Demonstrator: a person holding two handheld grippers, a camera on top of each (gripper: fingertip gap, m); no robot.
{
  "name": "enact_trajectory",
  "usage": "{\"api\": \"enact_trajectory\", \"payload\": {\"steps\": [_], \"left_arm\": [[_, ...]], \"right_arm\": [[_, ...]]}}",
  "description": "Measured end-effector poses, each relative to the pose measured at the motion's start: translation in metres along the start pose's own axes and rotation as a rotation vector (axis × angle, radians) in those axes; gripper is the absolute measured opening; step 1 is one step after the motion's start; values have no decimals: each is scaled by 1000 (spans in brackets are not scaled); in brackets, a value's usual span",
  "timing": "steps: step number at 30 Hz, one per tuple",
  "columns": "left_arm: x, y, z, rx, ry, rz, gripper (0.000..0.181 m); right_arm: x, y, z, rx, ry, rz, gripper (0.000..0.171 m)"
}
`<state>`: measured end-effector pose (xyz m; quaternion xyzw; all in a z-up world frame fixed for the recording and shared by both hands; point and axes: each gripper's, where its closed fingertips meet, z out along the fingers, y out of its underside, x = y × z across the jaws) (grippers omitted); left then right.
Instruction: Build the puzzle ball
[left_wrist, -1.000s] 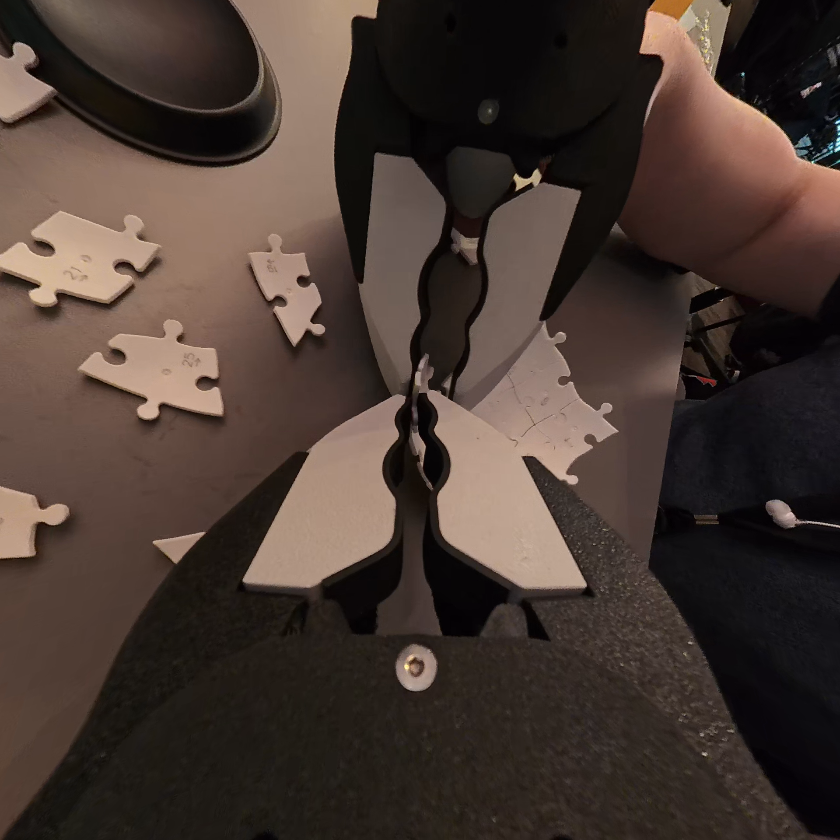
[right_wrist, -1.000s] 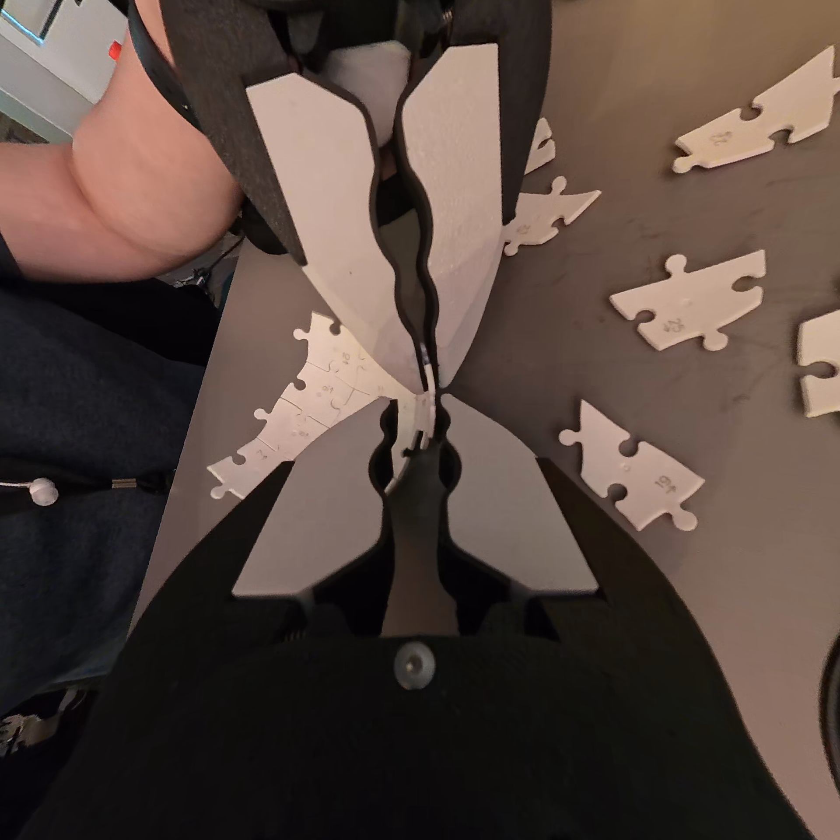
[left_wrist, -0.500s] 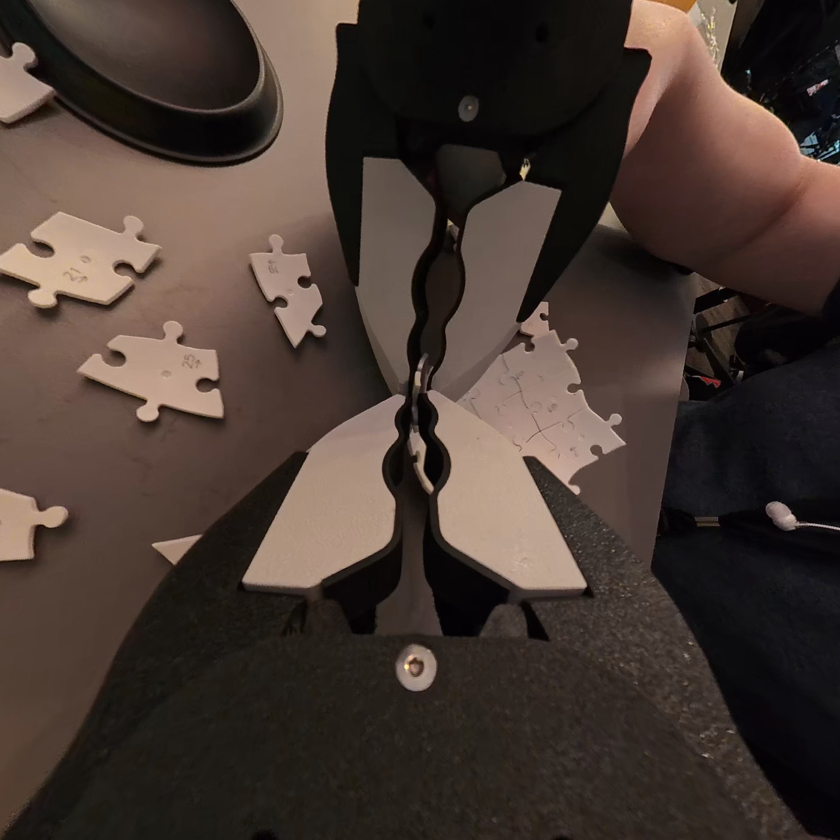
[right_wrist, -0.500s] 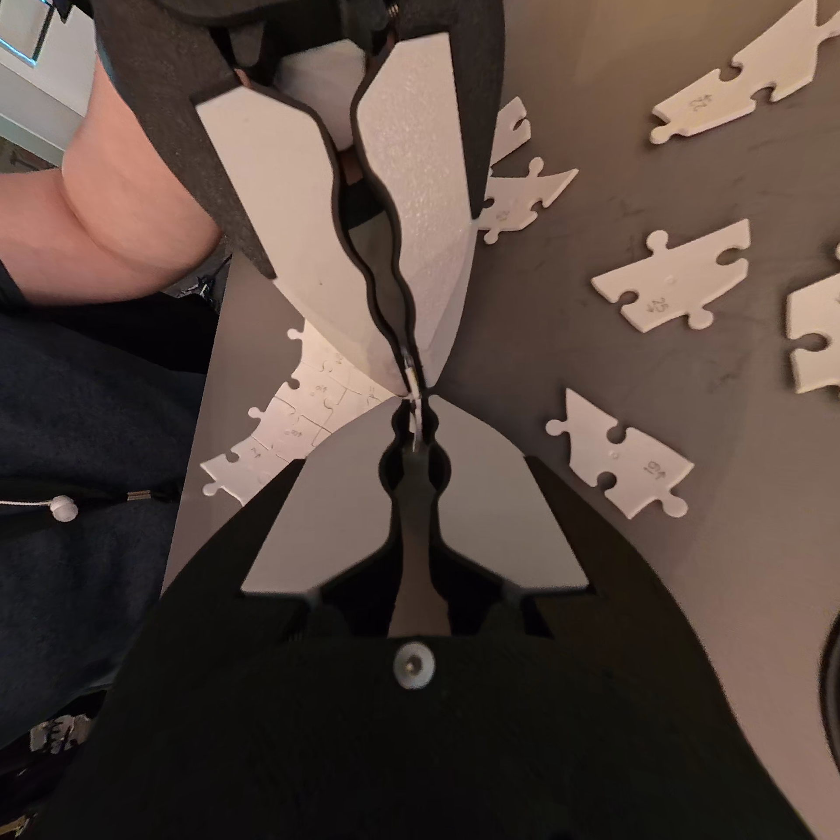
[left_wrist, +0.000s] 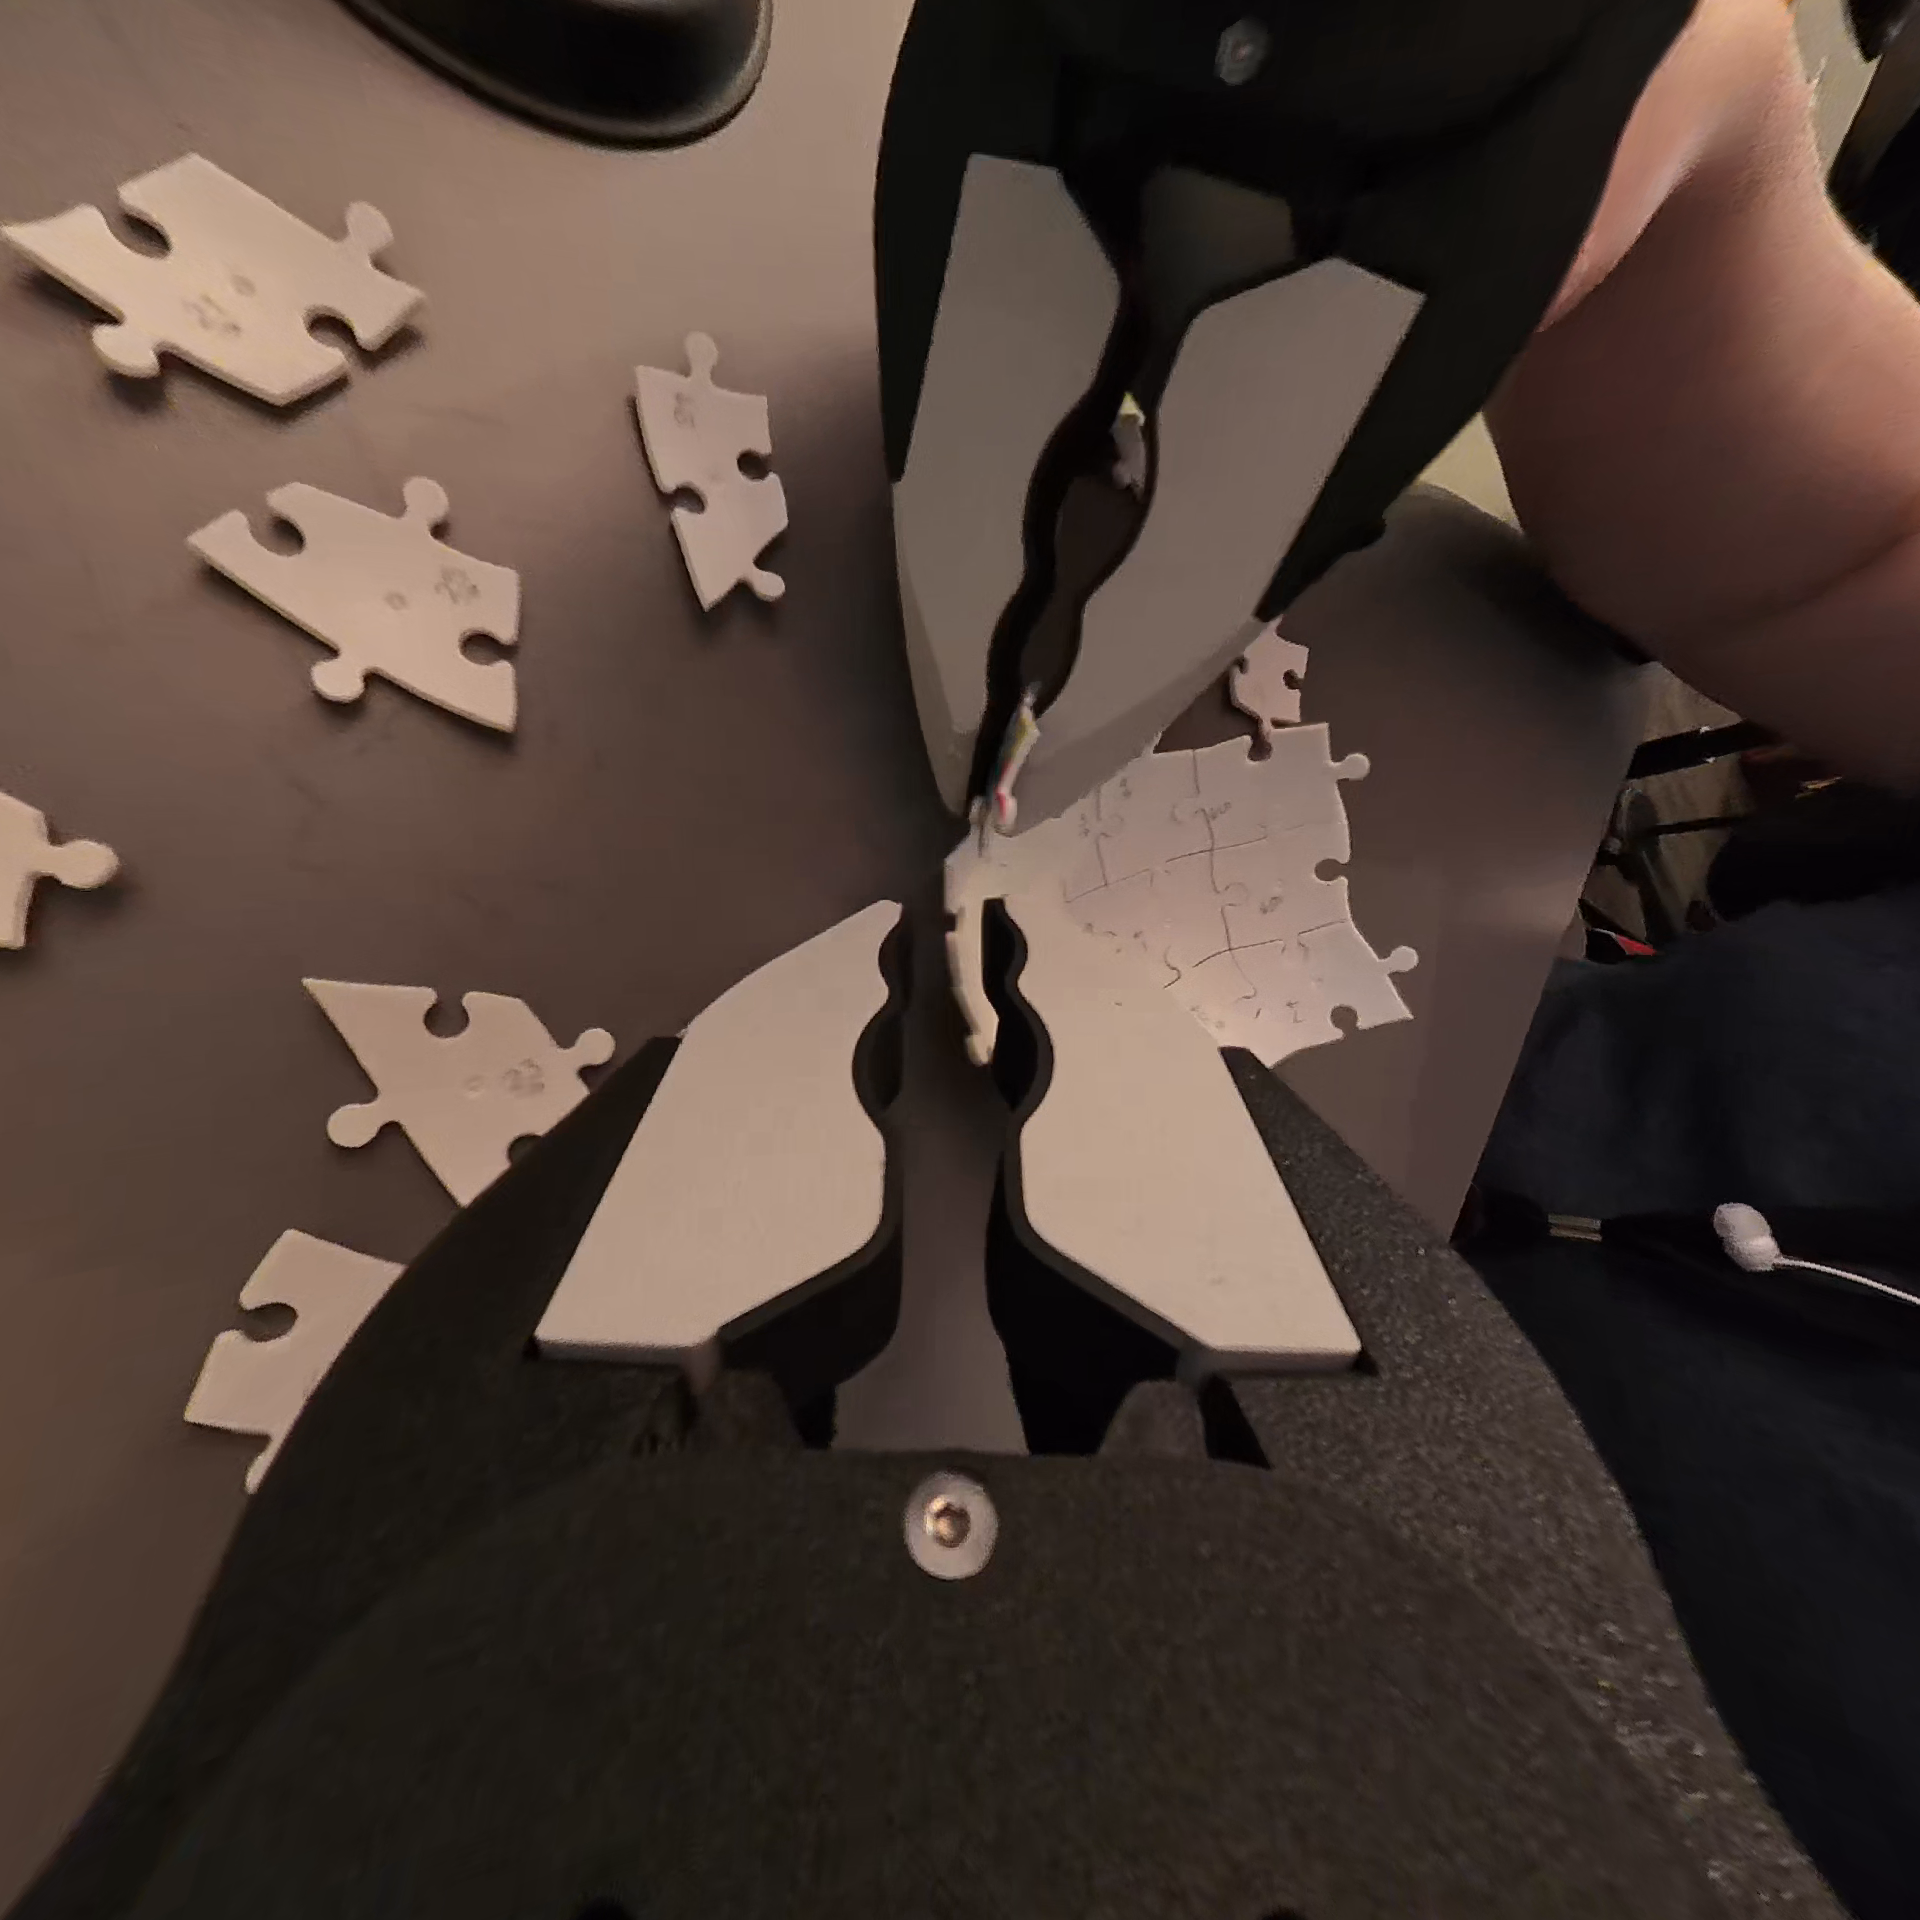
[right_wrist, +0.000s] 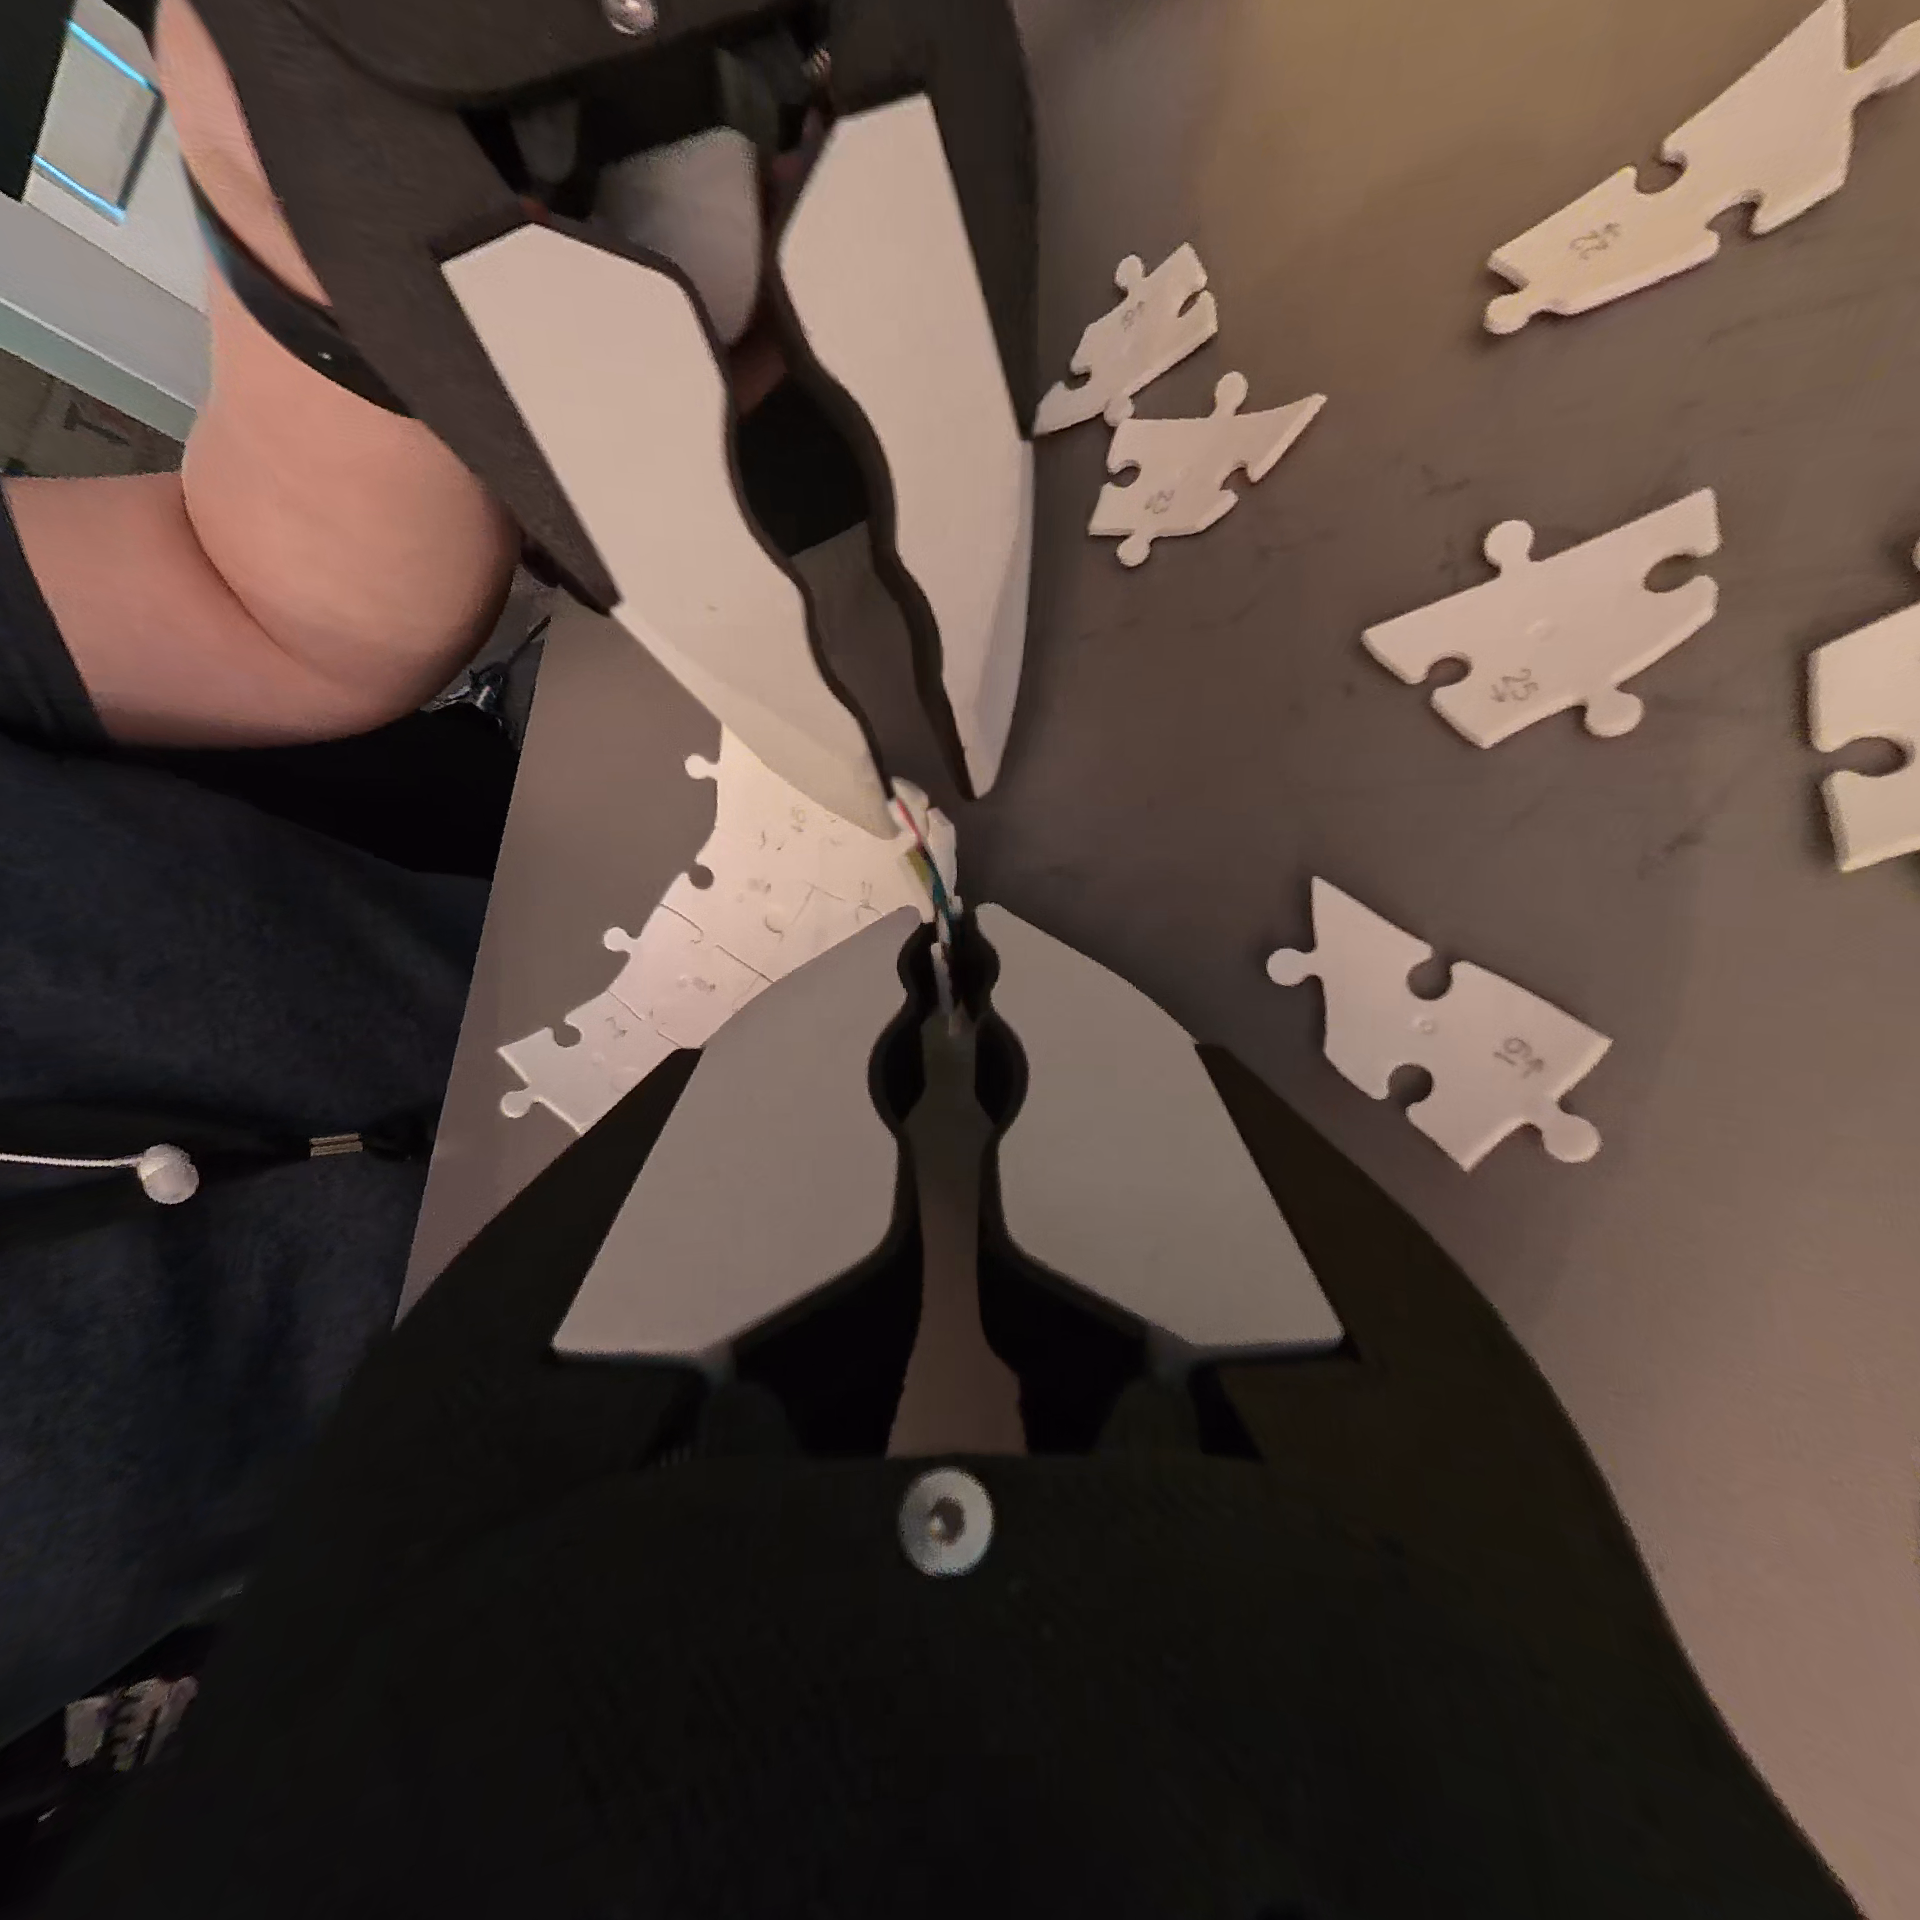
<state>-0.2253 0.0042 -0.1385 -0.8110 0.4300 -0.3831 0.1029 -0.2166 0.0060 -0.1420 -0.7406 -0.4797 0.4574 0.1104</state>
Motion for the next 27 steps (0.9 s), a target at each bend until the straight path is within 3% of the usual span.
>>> {"api": "enact_trajectory", "payload": {"steps": [7,27], "left_arm": [[7,1,5,18,104,-1,3],[15,2,1,73,32,108,3]], "right_arm": [[-4,-1,-2,24,3,-12,4],[-13,-2,1,55,-88,110,3]]}}
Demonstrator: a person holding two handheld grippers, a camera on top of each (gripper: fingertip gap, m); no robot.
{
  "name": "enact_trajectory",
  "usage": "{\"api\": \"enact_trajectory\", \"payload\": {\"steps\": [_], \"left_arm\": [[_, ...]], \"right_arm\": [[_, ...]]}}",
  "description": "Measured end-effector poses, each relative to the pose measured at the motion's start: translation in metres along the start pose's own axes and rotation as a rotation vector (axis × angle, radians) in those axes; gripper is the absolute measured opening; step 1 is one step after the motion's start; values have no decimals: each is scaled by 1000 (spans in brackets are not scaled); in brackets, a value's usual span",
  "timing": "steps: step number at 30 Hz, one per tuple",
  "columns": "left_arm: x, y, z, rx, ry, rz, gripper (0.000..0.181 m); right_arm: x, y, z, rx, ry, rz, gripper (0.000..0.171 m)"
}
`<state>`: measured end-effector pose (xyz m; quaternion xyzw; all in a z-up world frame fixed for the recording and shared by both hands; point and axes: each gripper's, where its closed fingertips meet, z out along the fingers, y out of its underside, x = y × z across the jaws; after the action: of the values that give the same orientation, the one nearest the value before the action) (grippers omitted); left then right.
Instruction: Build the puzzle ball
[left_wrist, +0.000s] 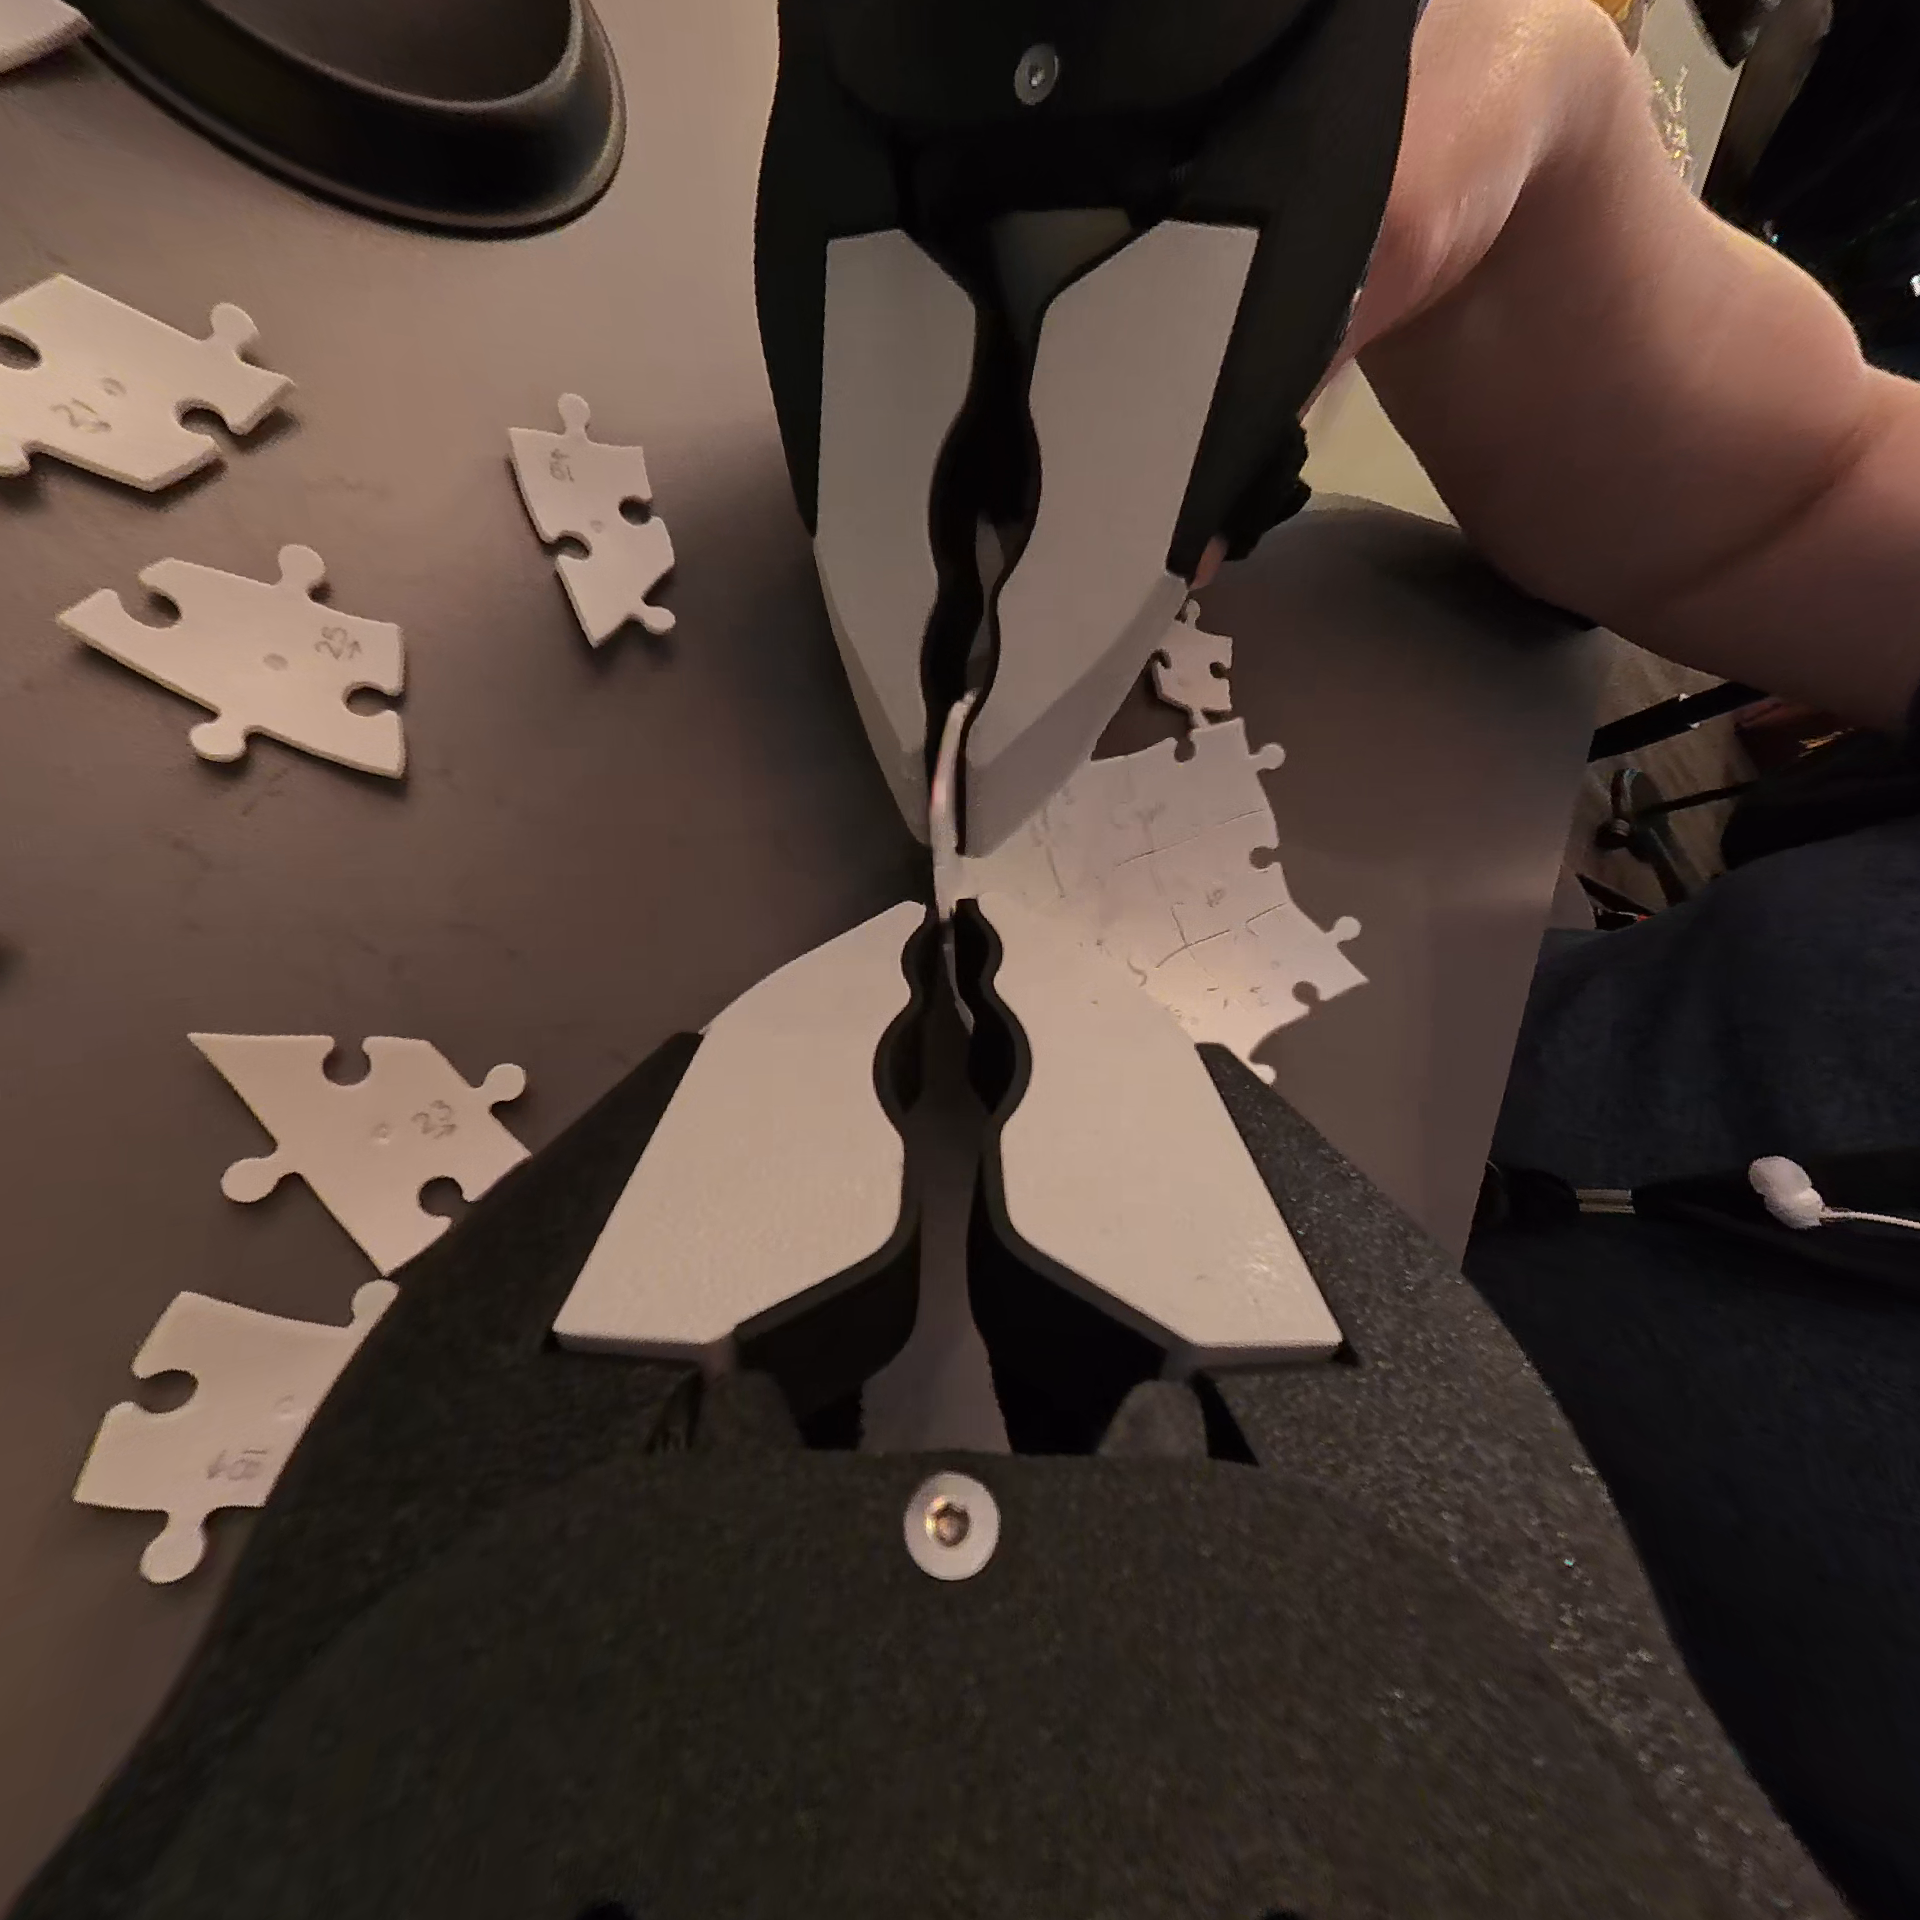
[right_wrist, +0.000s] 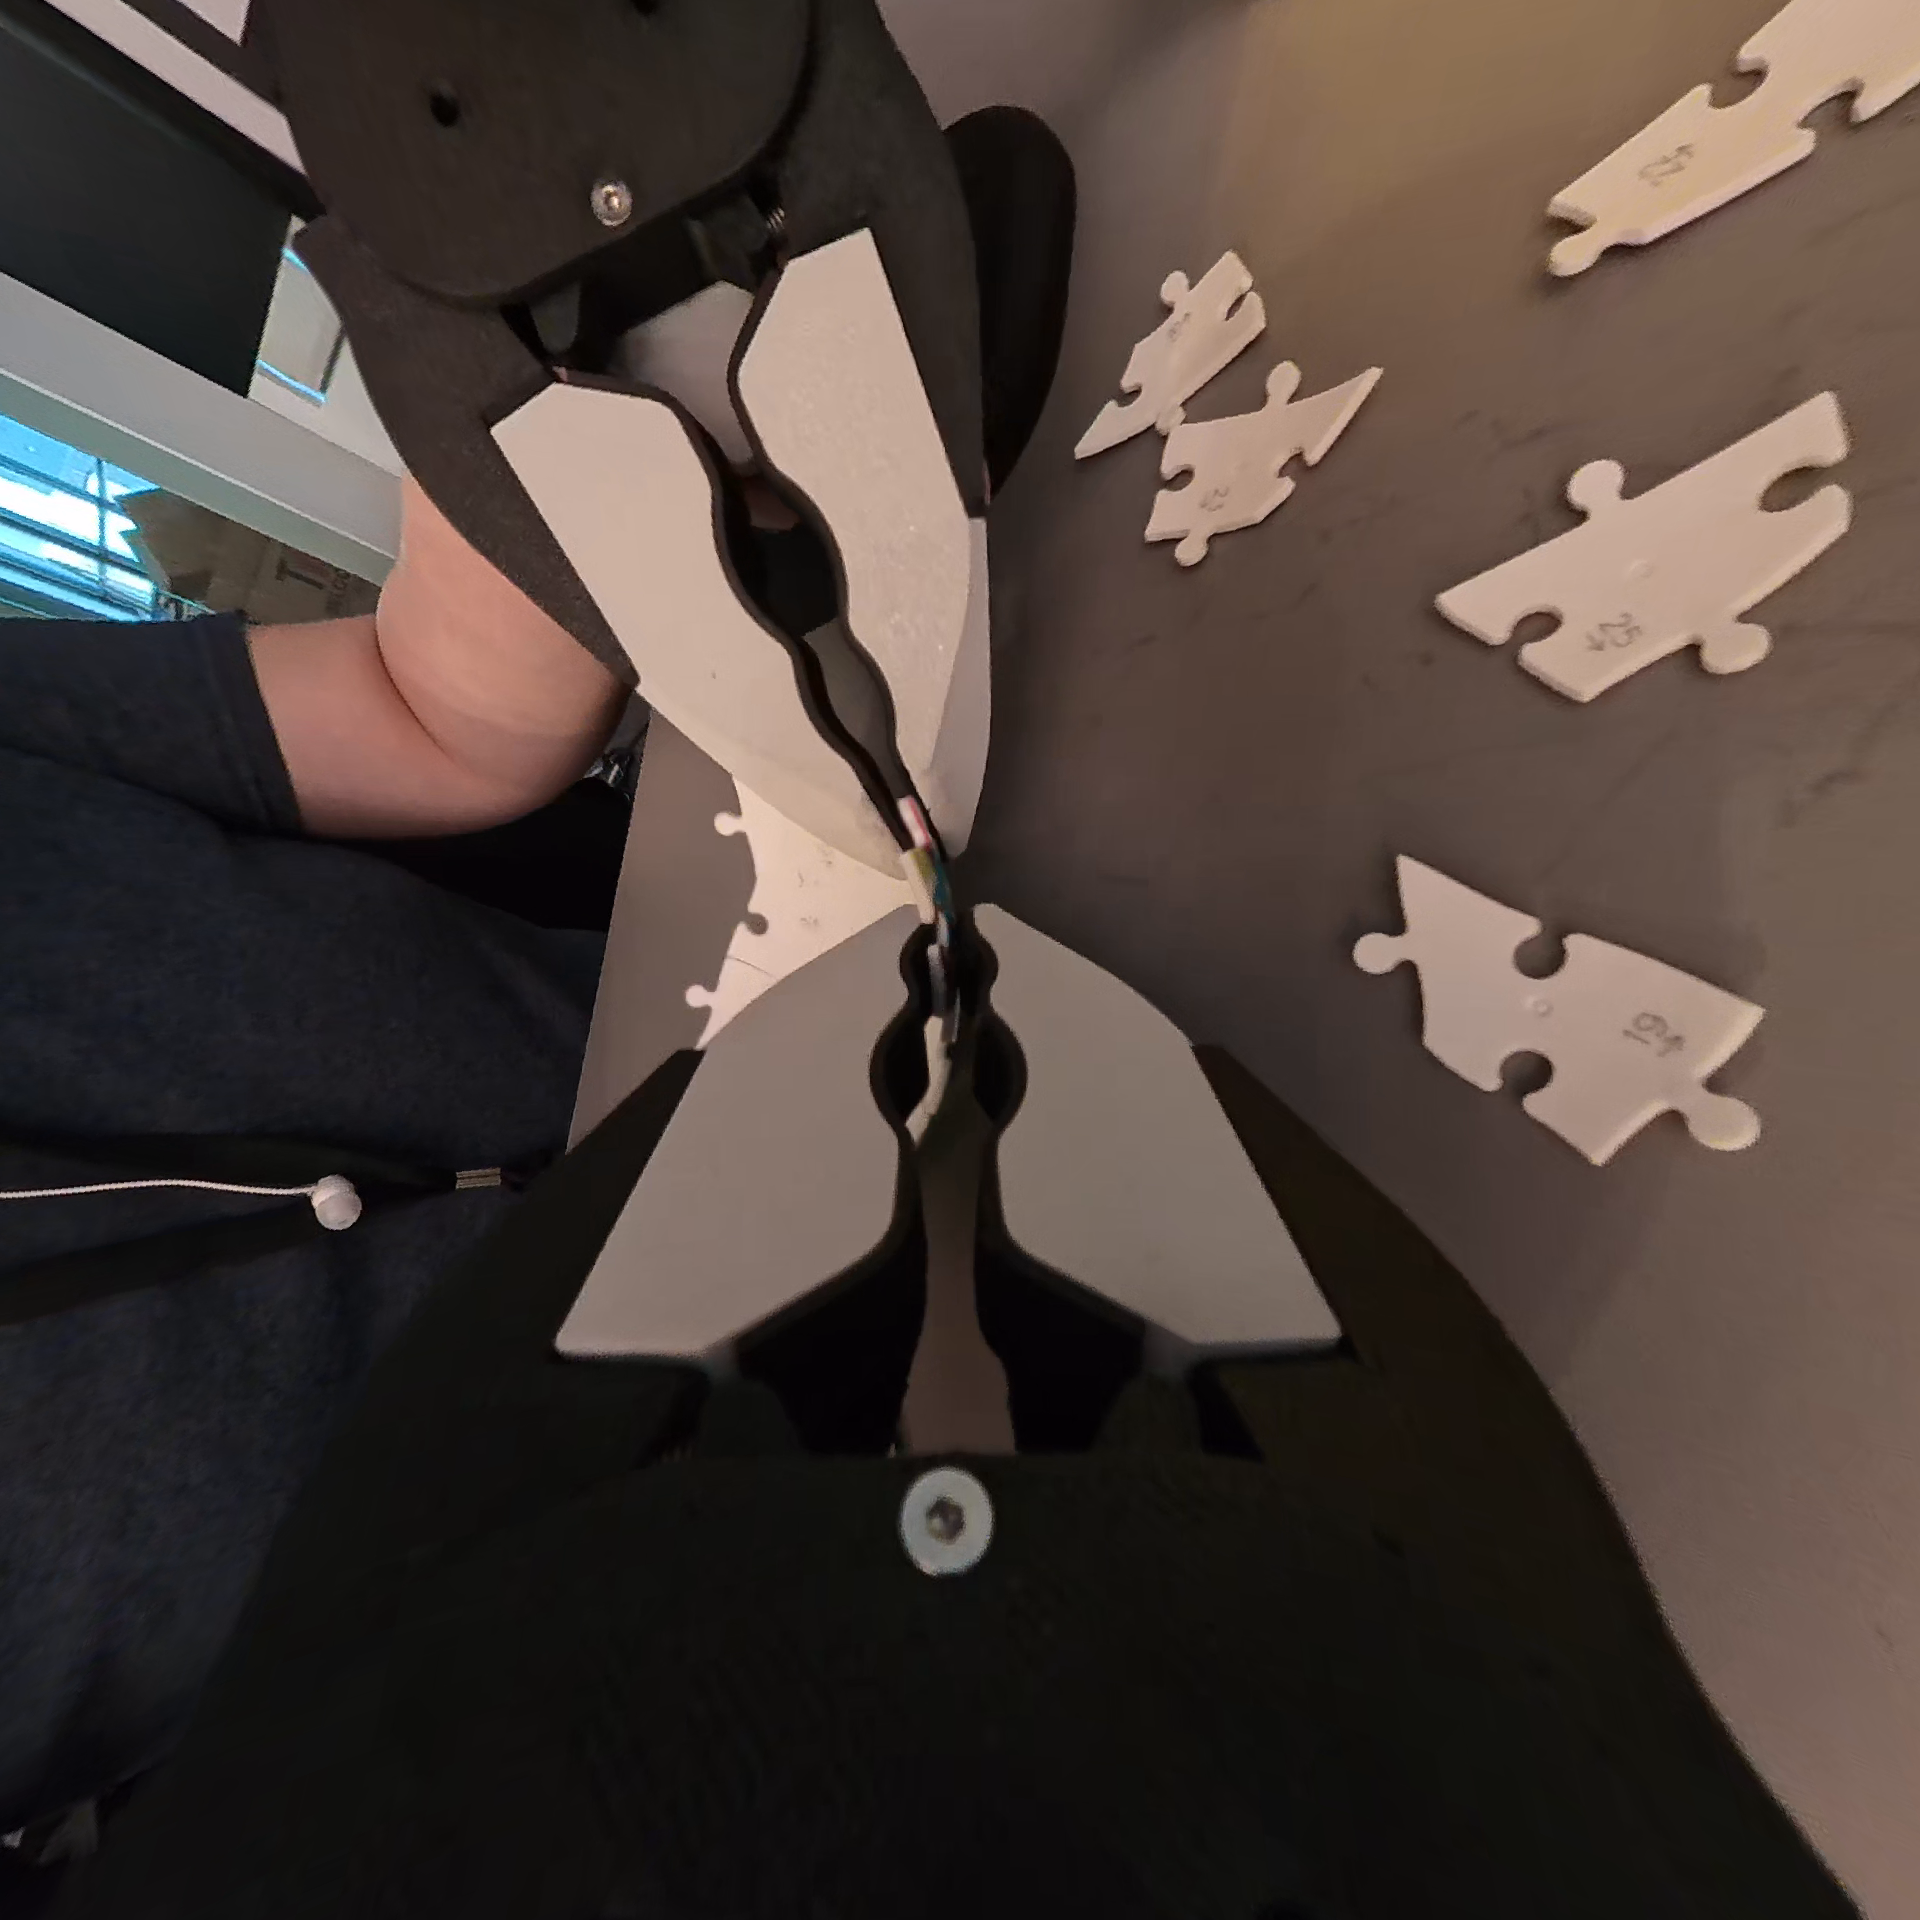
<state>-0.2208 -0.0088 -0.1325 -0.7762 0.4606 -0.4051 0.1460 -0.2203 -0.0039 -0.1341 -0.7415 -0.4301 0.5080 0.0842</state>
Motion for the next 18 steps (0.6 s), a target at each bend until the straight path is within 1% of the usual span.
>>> {"api": "enact_trajectory", "payload": {"steps": [3,9,13,18], "left_arm": [[-2,3,2,-20,-20,5,3],[2,3,2,-17,27,-20,3],[2,1,1,1,26,-18,3],[1,0,-1,14,21,-22,2]], "right_arm": [[2,2,2,-15,21,-1,3],[-1,4,2,-35,27,-44,3],[-1,2,0,-15,16,-49,4],[-1,7,-4,-52,40,-73,5]]}}
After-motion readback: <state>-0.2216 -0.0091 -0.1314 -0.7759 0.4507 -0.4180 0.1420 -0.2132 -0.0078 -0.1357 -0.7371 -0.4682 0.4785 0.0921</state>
